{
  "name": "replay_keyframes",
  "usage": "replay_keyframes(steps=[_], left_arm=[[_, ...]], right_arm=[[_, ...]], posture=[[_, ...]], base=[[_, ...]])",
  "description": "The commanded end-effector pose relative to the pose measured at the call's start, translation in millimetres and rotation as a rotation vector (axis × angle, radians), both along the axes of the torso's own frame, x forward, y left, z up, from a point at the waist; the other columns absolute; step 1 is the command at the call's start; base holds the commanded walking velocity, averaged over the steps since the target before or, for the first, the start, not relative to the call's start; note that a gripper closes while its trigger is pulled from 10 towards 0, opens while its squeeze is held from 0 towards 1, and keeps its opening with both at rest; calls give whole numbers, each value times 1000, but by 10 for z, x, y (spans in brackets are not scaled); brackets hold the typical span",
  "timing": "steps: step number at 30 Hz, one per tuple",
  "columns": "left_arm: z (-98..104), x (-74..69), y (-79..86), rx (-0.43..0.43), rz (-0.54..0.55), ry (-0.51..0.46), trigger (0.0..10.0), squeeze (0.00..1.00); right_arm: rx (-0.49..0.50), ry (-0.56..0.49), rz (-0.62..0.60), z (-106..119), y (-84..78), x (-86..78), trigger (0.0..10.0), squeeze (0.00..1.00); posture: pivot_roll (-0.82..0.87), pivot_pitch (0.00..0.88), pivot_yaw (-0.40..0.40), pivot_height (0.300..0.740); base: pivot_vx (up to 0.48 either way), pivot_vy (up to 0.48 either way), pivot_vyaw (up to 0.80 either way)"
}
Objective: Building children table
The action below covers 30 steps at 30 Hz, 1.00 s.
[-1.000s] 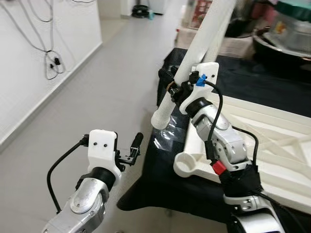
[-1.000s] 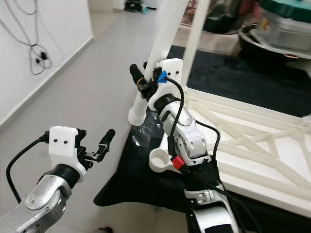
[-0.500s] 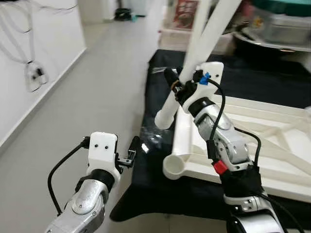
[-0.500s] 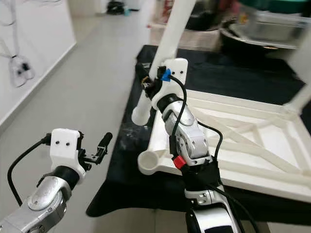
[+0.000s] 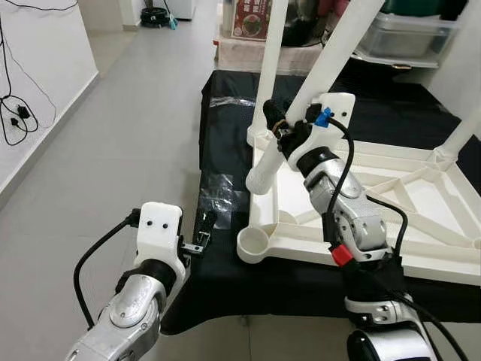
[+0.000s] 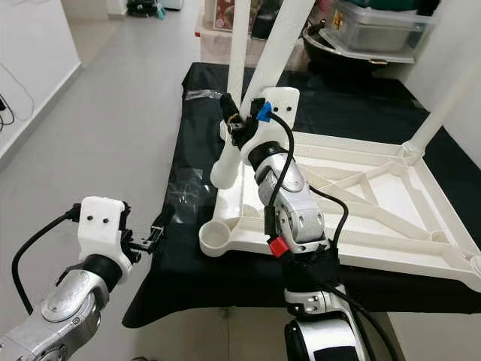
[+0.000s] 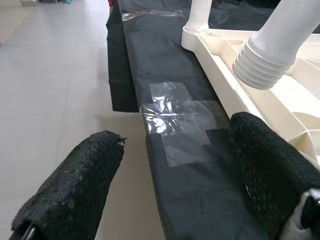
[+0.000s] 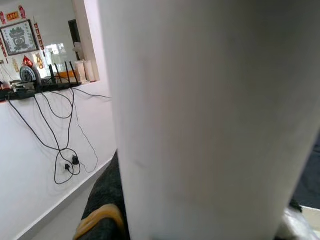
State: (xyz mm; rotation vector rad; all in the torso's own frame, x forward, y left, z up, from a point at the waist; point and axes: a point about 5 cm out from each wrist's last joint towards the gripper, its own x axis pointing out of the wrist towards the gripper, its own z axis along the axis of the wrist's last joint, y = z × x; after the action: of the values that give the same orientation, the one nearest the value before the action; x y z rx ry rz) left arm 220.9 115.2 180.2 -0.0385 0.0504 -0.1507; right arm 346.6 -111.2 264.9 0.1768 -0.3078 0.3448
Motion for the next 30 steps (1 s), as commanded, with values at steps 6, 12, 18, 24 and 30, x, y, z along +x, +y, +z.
replay_keyframes(steps=[6,12,18,24,30], left_arm=[[-24,-16,-9,8,7,13,10000,0],[36,6,5,0,26,-14,10000,0],[27,9,7,-1,24,-9,10000,0],[18,15,4,7,19,-5,10000,0],[28,26,-2,6,18,-12,10000,0]], right_arm=[[-4,-5,-8,15,-14,-20,10000,0],[-11,-2,-4,-4,-2,-39,10000,0],[-13,5,-2,-33,9,-61,10000,0],[-7,1,1,-17,18,-60,10000,0],[49,-47,-5,98,-4,-66,10000,0]], posture=[[113,90,-95,740],[110,83,-94,740],[109,75,-93,740],[110,66,-91,740],[110,60,-92,740]], base=[[0,0,0],[0,0,0],[0,0,0],[-260,0,0],[-268,0,0]])
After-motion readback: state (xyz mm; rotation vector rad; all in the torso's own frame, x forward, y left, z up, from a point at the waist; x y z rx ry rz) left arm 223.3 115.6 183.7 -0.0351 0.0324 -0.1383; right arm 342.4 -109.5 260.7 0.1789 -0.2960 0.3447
